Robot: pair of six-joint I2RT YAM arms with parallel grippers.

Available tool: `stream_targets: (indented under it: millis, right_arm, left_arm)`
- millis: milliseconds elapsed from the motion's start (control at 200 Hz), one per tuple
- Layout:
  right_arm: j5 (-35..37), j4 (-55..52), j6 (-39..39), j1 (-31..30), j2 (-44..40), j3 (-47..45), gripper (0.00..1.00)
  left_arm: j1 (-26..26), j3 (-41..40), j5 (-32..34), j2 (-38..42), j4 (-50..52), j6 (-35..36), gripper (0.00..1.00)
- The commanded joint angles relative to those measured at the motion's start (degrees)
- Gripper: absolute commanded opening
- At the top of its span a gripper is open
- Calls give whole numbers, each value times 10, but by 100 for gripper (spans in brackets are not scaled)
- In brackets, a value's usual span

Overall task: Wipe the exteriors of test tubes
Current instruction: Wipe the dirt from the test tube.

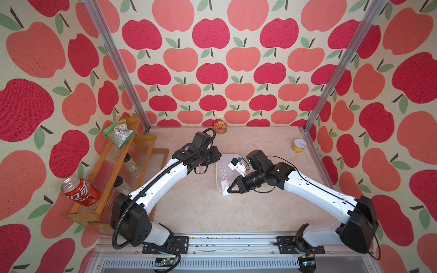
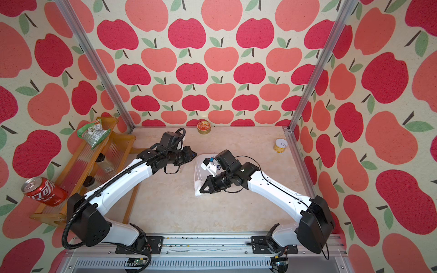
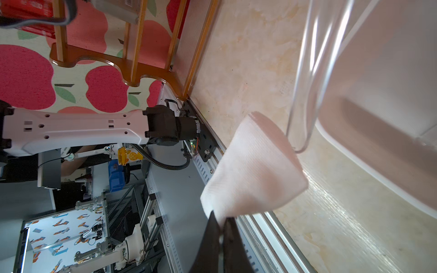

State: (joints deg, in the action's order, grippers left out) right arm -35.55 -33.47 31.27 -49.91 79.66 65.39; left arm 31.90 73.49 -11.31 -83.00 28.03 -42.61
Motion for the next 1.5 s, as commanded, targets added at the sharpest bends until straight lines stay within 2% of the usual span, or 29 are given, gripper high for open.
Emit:
stream_targets:
  millis: [0, 425, 780, 996, 1496]
  right_arm:
    - [52, -59, -39, 6, 20, 39, 0]
    - [68, -77, -57, 76, 86, 126, 0]
    - [59, -107, -78, 104, 129, 200, 0]
    - [59, -113, -77, 93, 109, 169, 0]
    - [114, -135, -50, 43, 3, 36, 0]
  left_arm:
    - [2, 15, -11, -2, 7, -6, 12]
    - [24, 8, -20, -7, -12, -11, 12]
    - [42, 8, -21, -22, -20, -10, 12]
    - [40, 21, -22, -33, -20, -5, 12]
    - [39, 57, -20, -53, -10, 12, 12]
